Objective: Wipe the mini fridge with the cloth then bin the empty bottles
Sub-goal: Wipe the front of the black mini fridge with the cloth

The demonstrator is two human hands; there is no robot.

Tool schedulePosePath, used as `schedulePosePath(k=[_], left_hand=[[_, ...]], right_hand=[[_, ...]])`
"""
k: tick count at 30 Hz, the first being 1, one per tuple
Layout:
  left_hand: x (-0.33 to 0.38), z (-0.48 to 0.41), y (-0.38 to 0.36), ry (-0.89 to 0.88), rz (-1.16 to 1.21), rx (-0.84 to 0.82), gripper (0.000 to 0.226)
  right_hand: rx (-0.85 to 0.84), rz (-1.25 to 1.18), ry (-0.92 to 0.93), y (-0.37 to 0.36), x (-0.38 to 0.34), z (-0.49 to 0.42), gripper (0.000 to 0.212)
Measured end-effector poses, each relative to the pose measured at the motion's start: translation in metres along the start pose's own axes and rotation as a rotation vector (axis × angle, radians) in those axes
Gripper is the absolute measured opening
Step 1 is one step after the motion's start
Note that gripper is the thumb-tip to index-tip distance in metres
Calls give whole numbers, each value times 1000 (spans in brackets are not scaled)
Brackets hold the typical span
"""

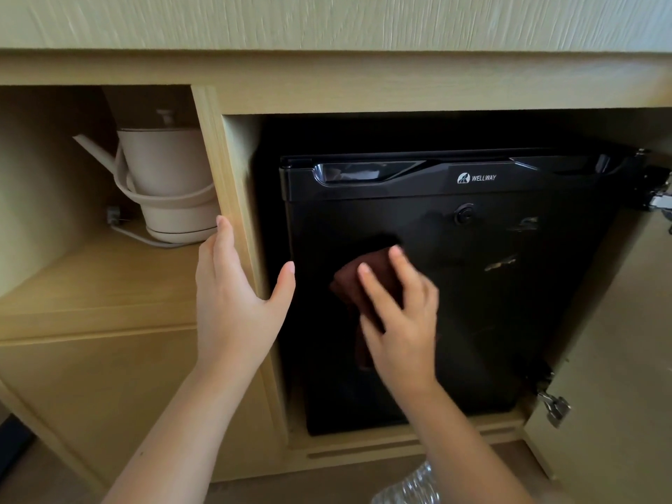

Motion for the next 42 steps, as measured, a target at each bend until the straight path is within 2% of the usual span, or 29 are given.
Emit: schedulePosePath(k=[3,5,9,17,19,23,26,29,32,36,39,42], left_hand=[[0,1,1,-7,7,-5,84],[1,2,0,-6,7,-10,86],[1,1,-1,-6,12,-11,86],[1,1,0,11,28,-21,84],[1,1,0,19,27,-8,85],[1,1,1,21,20,-4,83],[-1,0,2,28,31,-12,82],[-1,1,1,37,65,-15,81],[-1,2,-1,47,69,-12,84],[-1,2,-1,33,55,-12,86],[-2,2,-1,19,35,-8,87],[-1,2,-1,21,47,8,85]], right_hand=[[149,12,-221,31,46,-22,58],[168,46,-314,37,59,-25,56],[139,148,-300,18,37,-13,57],[183,113,-348,6,22,-4,60],[165,106,-317,-1,8,0,60],[27,101,-47,-21,-27,14,51],[15,57,14,-10,-15,5,52],[163,39,-187,23,30,-21,55],[213,-5,-389,35,51,-30,59],[203,39,-267,16,10,-25,58],[114,49,-70,-10,-31,-15,52],[51,33,32,-18,-41,-8,47]])
Point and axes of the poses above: each hand's wrist, its own z-axis away from the middle knuckle, its own y-axis out of the back of the hand, x = y × z, the point moved 10 cm from there along -z, towards the middle knuckle, and after that the axes turned 5 degrees about z, right-handed, at the moved point
